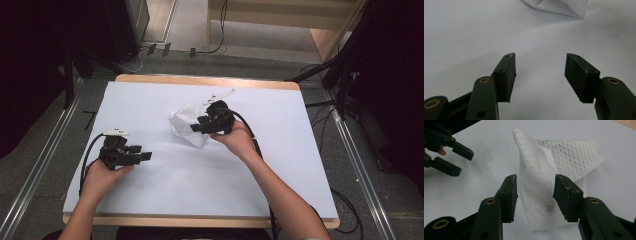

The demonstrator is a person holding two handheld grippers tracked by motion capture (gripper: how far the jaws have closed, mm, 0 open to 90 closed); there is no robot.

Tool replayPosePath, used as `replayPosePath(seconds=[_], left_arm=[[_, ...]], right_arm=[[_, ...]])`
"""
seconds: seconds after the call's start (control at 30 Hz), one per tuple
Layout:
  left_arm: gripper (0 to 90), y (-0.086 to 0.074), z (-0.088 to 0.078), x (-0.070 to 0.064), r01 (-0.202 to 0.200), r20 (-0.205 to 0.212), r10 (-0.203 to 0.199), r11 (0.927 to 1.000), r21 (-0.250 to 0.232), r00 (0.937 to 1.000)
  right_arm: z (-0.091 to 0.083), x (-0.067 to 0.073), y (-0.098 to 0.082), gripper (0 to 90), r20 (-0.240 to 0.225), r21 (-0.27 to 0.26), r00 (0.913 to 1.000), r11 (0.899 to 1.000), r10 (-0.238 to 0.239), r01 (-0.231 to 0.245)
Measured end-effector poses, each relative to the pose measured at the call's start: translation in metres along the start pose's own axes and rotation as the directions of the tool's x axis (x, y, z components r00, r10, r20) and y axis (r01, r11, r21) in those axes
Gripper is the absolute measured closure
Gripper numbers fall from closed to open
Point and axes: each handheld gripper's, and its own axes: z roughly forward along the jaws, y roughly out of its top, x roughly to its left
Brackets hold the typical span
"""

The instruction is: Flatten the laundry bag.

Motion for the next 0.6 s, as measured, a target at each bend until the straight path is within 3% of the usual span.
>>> replayPosePath(seconds=[0.17,0.3,0.33,0.4,0.47,0.6], left_arm=[[43.0,-0.003,-0.003,0.001,0.003,-0.011,-0.003,1.0,-0.007,0.9999],[43.0,-0.005,-0.005,0.001,0.007,-0.017,-0.007,0.9999,-0.011,0.9998],[43.0,-0.006,-0.006,0.001,0.007,-0.017,-0.008,0.9999,-0.013,0.9998],[43.0,-0.006,-0.006,0.001,0.005,-0.019,-0.005,0.9999,-0.012,0.9998],[43.0,-0.007,-0.006,0.001,0.006,-0.021,-0.006,0.9999,-0.012,0.9998],[43.0,-0.007,-0.006,0.001,0.004,-0.023,-0.004,0.9998,-0.017,0.9997]], right_arm=[[0.013,0.007,0.015,51.5,0.005,0.014,0.9992,0.999,-0.04,0.04],[0.025,0.014,0.027,54.2,0.001,0.018,0.9983,0.998,-0.057,0.057],[0.029,0.016,0.029,57.5,0.0,0.017,0.998,0.998,-0.063,0.063],[0.033,0.018,0.031,74.3,-0.004,0.017,0.9976,0.997,-0.07,0.07],[0.036,0.019,0.031,85.1,-0.009,0.026,0.9975,0.997,-0.071,0.071],[0.029,0.014,0.029,88.9,-0.017,0.021,0.9982,0.998,-0.058,0.058]])
